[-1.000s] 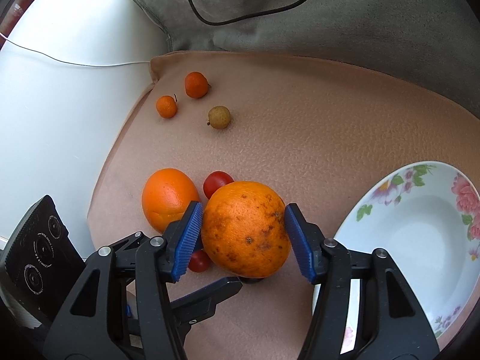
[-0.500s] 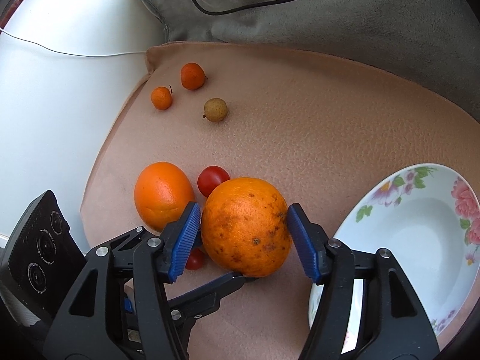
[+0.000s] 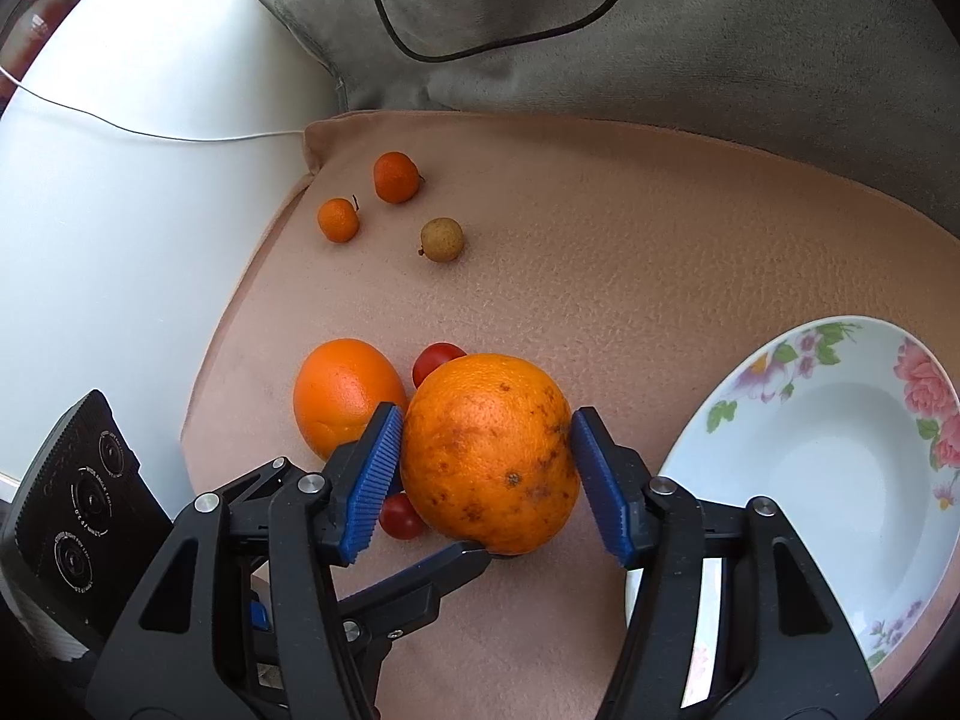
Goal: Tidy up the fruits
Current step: 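Carry the large orange onto the white floral plate and open the right gripper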
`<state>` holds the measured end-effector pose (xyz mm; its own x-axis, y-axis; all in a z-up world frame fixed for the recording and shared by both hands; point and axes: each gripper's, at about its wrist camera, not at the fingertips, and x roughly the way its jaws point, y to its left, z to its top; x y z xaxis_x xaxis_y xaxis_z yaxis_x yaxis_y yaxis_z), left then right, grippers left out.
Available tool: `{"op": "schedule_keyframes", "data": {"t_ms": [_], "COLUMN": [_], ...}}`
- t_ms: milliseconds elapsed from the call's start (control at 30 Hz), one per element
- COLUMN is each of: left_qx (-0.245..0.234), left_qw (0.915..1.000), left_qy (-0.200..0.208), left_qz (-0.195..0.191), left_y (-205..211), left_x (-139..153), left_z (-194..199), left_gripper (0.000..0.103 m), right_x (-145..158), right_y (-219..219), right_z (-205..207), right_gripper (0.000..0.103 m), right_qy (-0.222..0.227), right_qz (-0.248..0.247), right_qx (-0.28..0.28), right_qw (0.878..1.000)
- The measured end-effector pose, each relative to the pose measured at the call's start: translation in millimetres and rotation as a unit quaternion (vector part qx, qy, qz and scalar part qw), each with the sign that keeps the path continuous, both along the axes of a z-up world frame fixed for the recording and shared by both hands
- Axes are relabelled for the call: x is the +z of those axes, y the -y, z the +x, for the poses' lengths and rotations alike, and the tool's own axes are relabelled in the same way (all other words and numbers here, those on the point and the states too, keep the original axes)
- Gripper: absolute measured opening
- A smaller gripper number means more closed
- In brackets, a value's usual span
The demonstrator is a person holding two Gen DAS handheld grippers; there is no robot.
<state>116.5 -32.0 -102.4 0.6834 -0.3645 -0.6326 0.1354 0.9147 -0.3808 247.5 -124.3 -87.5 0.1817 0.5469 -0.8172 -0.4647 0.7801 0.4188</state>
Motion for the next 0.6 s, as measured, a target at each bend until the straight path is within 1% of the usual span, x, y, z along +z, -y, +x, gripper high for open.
{"op": "schedule_keyframes", "data": {"t_ms": [167,333,600], "left_qx": [-0.006,-0.022,-0.056], "left_qw": [0.9998,0.9993,0.9978], "left_qy": [0.019,0.030,0.035], "left_qz": [0.007,0.005,0.004], "left_y": [11,26,58], "left_x": [14,24,30], "left_z": [-7,-12,-15], "left_gripper": [0.043,0.043,0.043], "right_x": [17,30,32], "right_y": [9,27,68], "right_z": [-8,-21,-33], "right_gripper": [0.061,0.061,0.061], "right_qy": [0.015,0.033,0.035], "right_qz": [0.007,0.006,0.013], "right_qx": [-0.008,-0.020,-0.052], "right_qw": [1.000,0.999,0.998]}}
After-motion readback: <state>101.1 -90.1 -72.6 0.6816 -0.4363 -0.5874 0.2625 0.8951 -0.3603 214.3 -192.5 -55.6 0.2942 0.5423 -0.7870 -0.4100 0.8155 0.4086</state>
